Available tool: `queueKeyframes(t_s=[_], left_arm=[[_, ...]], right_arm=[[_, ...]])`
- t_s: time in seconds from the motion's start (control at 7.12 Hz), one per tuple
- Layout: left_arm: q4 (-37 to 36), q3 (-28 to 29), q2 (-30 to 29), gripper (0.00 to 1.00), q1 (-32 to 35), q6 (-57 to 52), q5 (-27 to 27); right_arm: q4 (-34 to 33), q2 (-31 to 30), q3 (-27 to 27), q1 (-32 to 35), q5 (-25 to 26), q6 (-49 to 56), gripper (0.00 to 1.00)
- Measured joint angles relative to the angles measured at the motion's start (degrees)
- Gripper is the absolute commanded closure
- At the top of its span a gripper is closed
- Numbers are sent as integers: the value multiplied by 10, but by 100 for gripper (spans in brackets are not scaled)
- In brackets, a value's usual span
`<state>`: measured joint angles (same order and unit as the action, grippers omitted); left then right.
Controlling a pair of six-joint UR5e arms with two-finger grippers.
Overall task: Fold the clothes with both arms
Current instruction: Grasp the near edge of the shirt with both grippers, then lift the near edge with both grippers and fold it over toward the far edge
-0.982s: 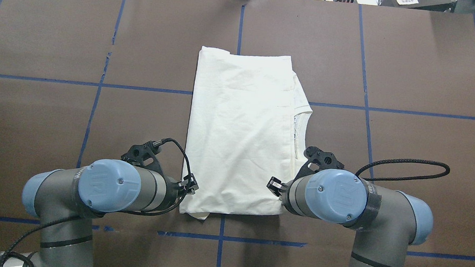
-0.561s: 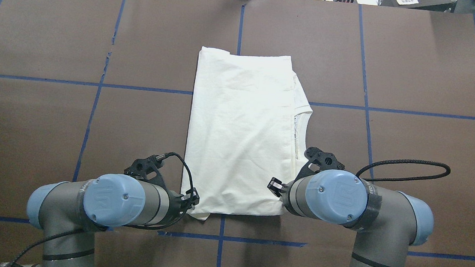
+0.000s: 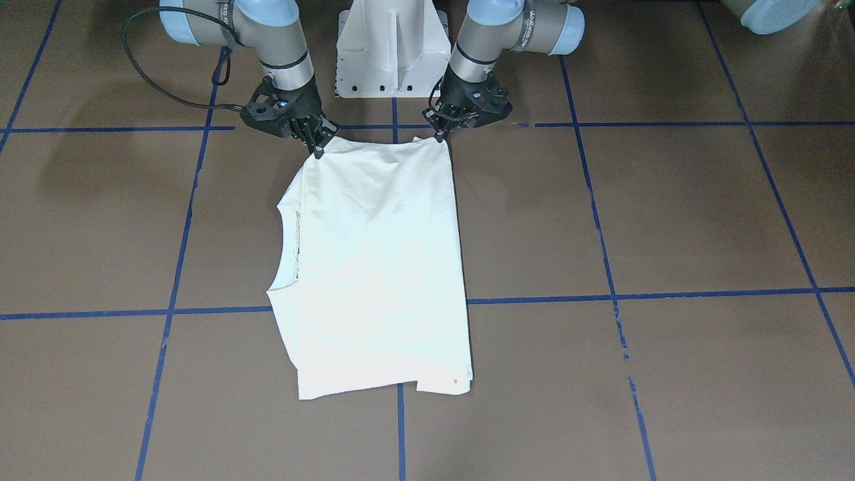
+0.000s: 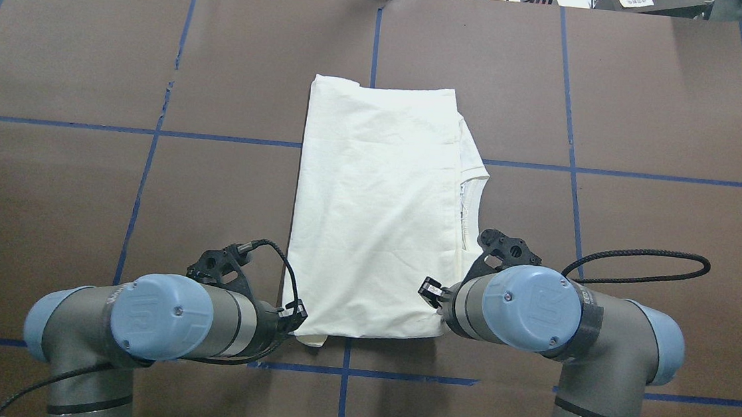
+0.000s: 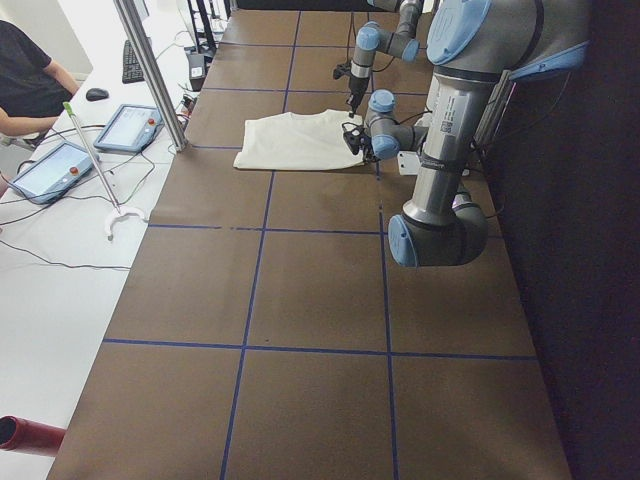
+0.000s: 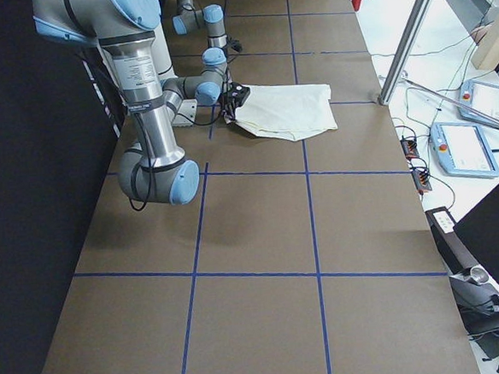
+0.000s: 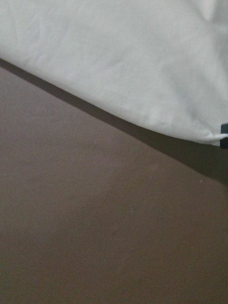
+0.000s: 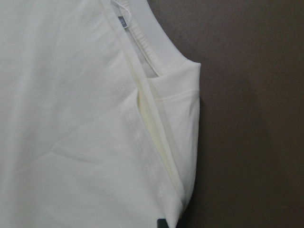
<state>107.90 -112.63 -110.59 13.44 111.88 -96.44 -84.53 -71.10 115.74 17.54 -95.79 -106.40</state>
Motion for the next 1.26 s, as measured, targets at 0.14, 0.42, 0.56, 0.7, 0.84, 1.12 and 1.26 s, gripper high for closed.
queueKeyframes(t_s=[0.14,0.42,0.56,0.7,0.84,1.12,1.26], left_arm=[[-3,-44,26,100,-1,5,-1],[-9,-99,36,100,-1,28,-15],[-23,-98,10,100,21,30,-22],[-48,-72,-36,100,65,18,-27],[-72,-32,-81,100,112,-17,-32],[-84,60,-148,100,182,-93,-36],[-71,109,-173,100,200,-115,-34]], right_arm=[[0,-15,32,0,-8,-1,100],[1,-33,92,1,-25,-22,100],[1,-30,101,16,-30,-31,100],[1,-17,88,50,-39,-35,100],[1,7,56,96,-65,-36,100],[3,70,-40,184,-131,-35,100],[4,110,-97,210,-147,-34,100]])
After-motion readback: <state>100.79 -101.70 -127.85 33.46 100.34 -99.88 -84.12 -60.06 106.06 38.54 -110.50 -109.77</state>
